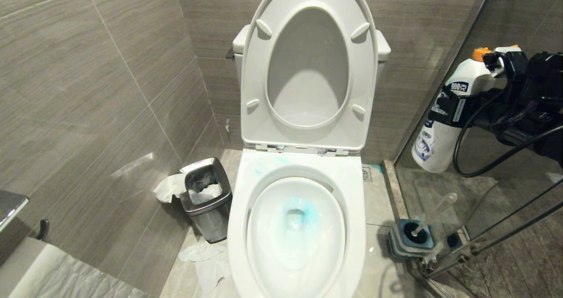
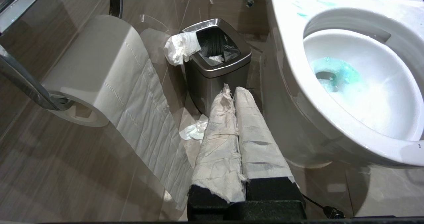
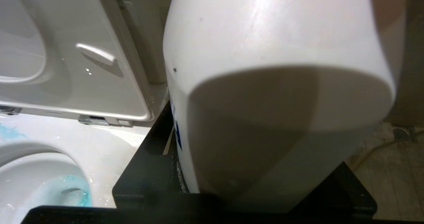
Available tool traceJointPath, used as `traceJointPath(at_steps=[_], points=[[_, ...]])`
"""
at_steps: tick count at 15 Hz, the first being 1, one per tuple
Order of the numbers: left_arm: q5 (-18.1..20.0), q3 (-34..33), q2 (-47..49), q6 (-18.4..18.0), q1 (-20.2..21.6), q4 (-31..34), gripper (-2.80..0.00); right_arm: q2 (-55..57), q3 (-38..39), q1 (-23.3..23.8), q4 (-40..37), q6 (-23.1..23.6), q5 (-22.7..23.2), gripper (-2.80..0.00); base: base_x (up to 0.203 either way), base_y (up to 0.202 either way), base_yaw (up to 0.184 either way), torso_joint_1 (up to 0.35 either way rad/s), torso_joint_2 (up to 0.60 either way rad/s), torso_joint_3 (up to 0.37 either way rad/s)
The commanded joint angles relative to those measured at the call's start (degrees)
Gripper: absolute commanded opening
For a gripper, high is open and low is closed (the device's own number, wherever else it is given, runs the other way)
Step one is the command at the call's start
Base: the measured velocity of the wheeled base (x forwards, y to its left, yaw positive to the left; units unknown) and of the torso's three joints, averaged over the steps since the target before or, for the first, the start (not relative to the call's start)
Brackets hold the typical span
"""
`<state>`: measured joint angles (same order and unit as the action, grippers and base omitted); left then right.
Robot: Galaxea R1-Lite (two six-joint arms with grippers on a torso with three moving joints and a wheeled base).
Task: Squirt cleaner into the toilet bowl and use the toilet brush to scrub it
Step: Place the cleaning agent on the floor
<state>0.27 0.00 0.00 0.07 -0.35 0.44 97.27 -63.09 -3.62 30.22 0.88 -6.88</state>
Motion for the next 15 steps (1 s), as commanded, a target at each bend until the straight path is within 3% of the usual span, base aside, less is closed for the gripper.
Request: traceJointPath(at_steps=[1, 10, 15], points=[[0.0, -0.09, 0.09, -0.07, 0.0, 0.0, -2.8, 0.47, 1.62, 0.54, 1.04, 0.0, 0.29, -2.8, 0.0, 0.0, 0.0, 0.0, 0.0, 0.0], [0.0, -0.09, 0.09, -0.16, 0.0, 0.0, -2.8, 1.0, 4.01, 0.63, 1.45, 0.0, 0.3, -2.8, 0.0, 0.0, 0.0, 0.0, 0.0, 0.0], [0.0, -0.09, 0.09, -0.25, 0.0, 0.0, -2.8, 5.89, 4.45, 0.56, 9.44, 0.28, 0.25, -2.8, 0.0, 0.0, 0.0, 0.003, 0.0, -0.127]])
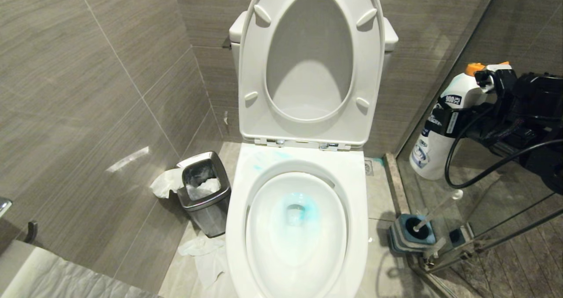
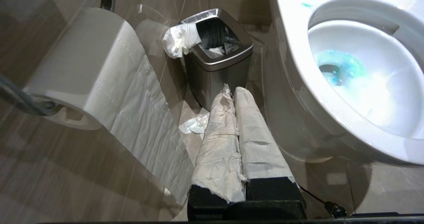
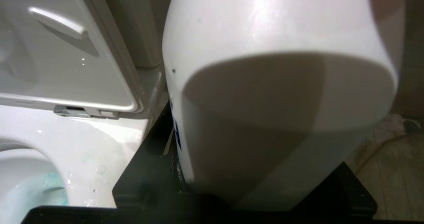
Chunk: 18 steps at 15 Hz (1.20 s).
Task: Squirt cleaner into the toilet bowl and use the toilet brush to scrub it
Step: Place the cleaning agent on the floor
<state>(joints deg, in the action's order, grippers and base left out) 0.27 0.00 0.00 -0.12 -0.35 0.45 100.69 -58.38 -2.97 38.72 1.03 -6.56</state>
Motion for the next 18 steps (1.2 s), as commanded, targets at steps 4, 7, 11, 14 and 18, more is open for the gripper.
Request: traceJointPath(at_steps=[4, 7, 11, 14, 18], points=[[0.0, -0.09, 0.09, -0.15, 0.0, -0.01, -2.8, 4.87, -1.54, -0.01, 1.18, 0.38, -0.21, -2.8, 0.0, 0.0, 0.0, 0.008, 0.0, -0.196], [0.0, -0.09, 0.09, -0.06, 0.0, -0.08, -2.8, 7.15, -3.69, 0.16, 1.18, 0.38, -0.21, -2.8, 0.0, 0.0, 0.0, 0.002, 0.01, -0.2], [0.0, -0.09, 0.09, -0.06, 0.0, -0.01, -2.8, 10.21, -6.17, 0.11, 1.35, 1.36, -0.21, -2.8, 0.0, 0.0, 0.0, 0.005, 0.0, -0.198], [0.0, -0.09, 0.09, 0.03, 0.0, -0.01, -2.8, 13.44, -7.29, 0.04, 6.13, 2.03, -0.11, -2.8, 0.0, 0.0, 0.0, 0.004, 0.0, -0.197], [0.0, -0.09, 0.09, -0.17, 0.0, 0.02, -2.8, 18.61, -11.3, 0.03, 10.95, 4.57, -0.04, -2.8, 0.0, 0.0, 0.0, 0.0, 0.0, -0.2]])
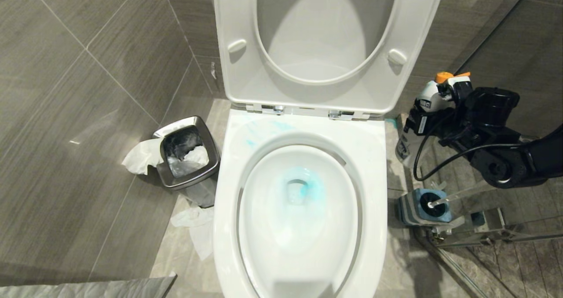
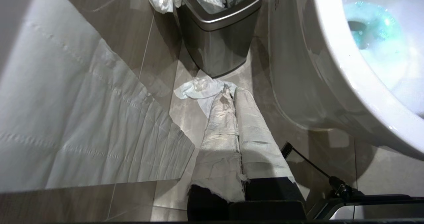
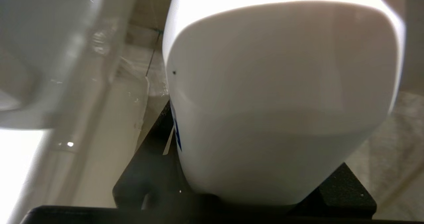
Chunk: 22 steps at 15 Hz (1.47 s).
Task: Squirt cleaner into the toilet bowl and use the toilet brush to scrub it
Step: Place the cleaning agent on the floor
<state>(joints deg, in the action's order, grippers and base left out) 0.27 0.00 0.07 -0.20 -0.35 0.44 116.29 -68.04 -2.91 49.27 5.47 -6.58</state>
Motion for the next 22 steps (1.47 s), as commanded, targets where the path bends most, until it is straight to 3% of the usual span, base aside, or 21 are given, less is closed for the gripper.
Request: traceJointPath(at_steps=[1, 7, 12, 22], points=[[0.0, -0.09, 0.01, -0.32, 0.0, 0.09, -2.8, 4.09, -2.99, -0.07, 0.53, 0.15, -0.01, -2.8, 0.0, 0.0, 0.0, -0.005, 0.0, -0.181], [0.0, -0.09, 0.01, -0.2, 0.0, 0.0, -2.8, 8.06, -8.49, -1.28, 0.66, 0.01, 0.07, -2.8, 0.0, 0.0, 0.0, 0.001, 0.0, -0.195], [0.0, -0.09, 0.01, 0.09, 0.0, 0.0, -2.8, 11.41, -17.79, -2.49, 0.58, 0.35, -0.38, -2.8, 0.0, 0.0, 0.0, 0.004, 0.0, -0.197], [0.0, -0.09, 0.01, 0.02, 0.0, 0.0, -2.8, 12.74, -25.07, -2.62, 0.66, 1.92, -0.17, -2.8, 0.0, 0.0, 0.0, 0.004, 0.0, -0.198]])
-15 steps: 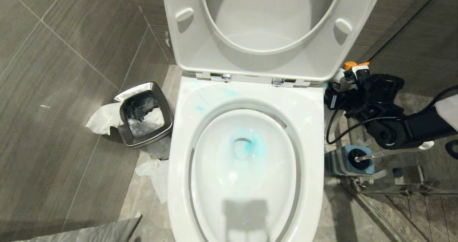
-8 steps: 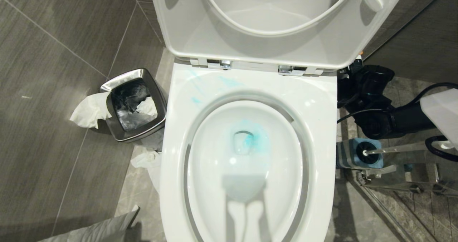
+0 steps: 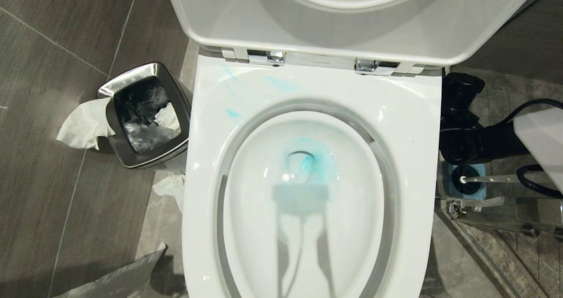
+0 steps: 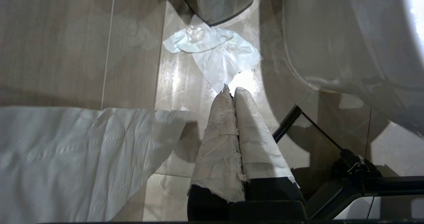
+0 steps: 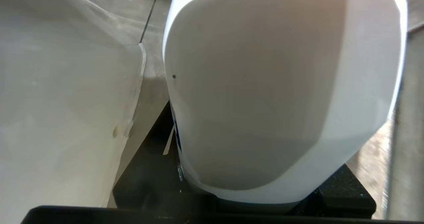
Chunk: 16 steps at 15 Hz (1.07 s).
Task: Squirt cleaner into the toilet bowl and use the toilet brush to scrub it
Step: Place the cleaning agent on the floor
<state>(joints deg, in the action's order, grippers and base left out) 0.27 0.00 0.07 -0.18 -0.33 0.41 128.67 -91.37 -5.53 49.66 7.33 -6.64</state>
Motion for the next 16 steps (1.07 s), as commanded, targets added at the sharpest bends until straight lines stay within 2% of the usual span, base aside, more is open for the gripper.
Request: traceJointPath(at_steps=[1, 6, 10, 14, 16], points=[[0.0, -0.09, 0.01, -0.09, -0.02, 0.02, -2.8, 0.39, -2.97, -0.06, 0.26, 0.06, -0.05, -2.8, 0.0, 0.0, 0.0, 0.002, 0.0, -0.203], [0.0, -0.09, 0.01, 0.0, -0.02, 0.02, -2.8, 0.45, -4.52, -0.18, 0.17, 0.14, -0.12, -2.8, 0.0, 0.0, 0.0, 0.001, 0.0, -0.131], [0.0, -0.09, 0.01, -0.09, -0.02, 0.02, -2.8, 0.53, -5.03, -0.18, 0.24, 0.14, -0.65, -2.8, 0.0, 0.0, 0.0, 0.0, 0.0, 0.0], [0.0, -0.09, 0.01, -0.17, -0.02, 0.02, -2.8, 2.23, -8.81, -0.1, 0.3, 0.23, -0.65, -2.8, 0.0, 0.0, 0.0, 0.0, 0.0, 0.0], [0.0, -0.09, 0.01, -0.17, -0.02, 0.02, -2.8, 3.7, -10.0, -0.06, 2.44, 0.61, -0.65, -2.8, 0.0, 0.0, 0.0, 0.0, 0.0, 0.0]])
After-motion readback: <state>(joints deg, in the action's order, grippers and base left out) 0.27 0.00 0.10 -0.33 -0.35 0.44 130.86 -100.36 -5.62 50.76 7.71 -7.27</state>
